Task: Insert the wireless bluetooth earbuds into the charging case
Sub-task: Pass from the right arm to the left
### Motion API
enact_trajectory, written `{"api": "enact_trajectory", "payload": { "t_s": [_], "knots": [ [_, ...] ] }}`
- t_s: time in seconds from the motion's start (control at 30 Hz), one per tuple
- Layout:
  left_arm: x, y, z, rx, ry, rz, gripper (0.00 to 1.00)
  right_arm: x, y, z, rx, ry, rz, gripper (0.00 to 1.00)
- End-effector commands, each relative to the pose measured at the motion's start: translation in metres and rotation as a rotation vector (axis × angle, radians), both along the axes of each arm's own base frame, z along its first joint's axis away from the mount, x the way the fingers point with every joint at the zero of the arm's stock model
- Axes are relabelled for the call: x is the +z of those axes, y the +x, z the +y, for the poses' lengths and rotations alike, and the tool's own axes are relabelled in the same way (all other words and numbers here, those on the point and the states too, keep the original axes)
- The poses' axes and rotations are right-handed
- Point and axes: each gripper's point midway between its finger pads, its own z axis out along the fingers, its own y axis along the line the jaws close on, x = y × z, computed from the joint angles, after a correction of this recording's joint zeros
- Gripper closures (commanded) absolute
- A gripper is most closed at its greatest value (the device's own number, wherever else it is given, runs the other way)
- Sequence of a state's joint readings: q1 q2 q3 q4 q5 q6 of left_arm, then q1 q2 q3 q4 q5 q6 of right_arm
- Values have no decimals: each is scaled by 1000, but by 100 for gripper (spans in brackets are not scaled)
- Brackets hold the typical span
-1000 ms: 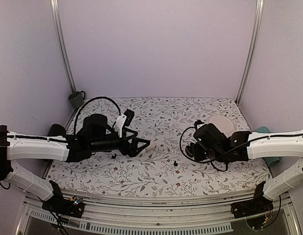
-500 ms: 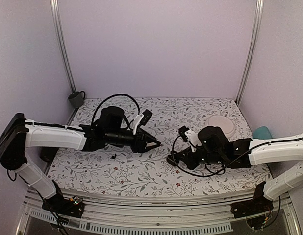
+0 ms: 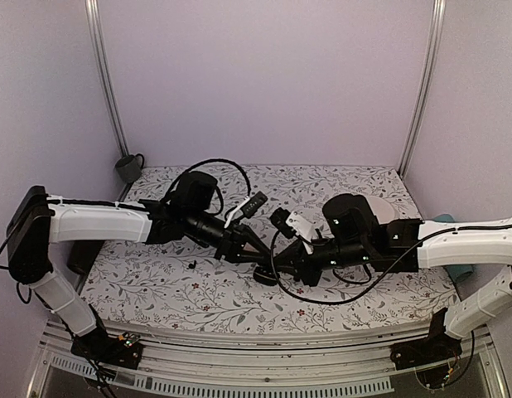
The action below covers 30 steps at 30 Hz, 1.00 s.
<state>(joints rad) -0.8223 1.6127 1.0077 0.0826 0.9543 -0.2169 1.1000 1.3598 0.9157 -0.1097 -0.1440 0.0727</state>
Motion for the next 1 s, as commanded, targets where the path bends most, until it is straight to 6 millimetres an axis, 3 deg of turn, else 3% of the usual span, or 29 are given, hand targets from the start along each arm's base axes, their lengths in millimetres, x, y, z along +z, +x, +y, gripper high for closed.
{"api": "enact_trajectory", "payload": {
  "t_s": [0.0, 0.5, 0.77, 0.97],
  "knots": [
    [7, -9, 6, -60, -16, 57, 74, -2, -4, 5, 48, -34, -20, 98],
    [-25, -7, 11, -47, 124, 101, 72, -2, -1, 5, 39, -46, -36, 98],
    [-31, -8, 9, -50, 157, 82, 69, -7, 0, 8, 44, -58, -25, 98],
    [-33, -10, 9, -57, 161, 83, 73, -11, 0, 9, 47, -67, -21, 98]
  ]
}}
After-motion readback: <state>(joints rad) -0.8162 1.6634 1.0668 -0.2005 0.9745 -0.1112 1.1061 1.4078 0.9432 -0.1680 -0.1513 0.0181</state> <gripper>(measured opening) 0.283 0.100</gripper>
